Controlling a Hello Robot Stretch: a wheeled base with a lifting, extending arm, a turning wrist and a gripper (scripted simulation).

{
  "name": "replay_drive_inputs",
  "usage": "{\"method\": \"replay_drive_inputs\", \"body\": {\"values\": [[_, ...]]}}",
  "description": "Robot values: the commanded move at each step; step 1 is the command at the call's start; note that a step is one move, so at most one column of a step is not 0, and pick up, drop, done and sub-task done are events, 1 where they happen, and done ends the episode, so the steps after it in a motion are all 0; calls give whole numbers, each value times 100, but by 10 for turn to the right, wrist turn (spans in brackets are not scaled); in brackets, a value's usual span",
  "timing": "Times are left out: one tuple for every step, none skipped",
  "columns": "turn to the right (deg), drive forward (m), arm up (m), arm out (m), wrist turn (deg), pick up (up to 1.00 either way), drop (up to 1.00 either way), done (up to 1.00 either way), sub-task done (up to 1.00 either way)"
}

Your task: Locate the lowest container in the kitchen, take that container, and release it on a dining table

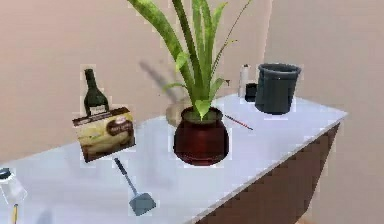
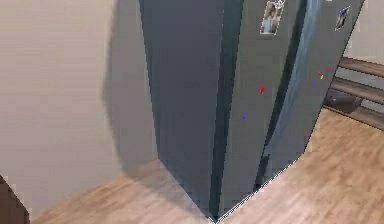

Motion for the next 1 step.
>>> {"method": "replay_drive_inputs", "body": {"values": [[450,0,0,0,0,0,0,0,0]]}}
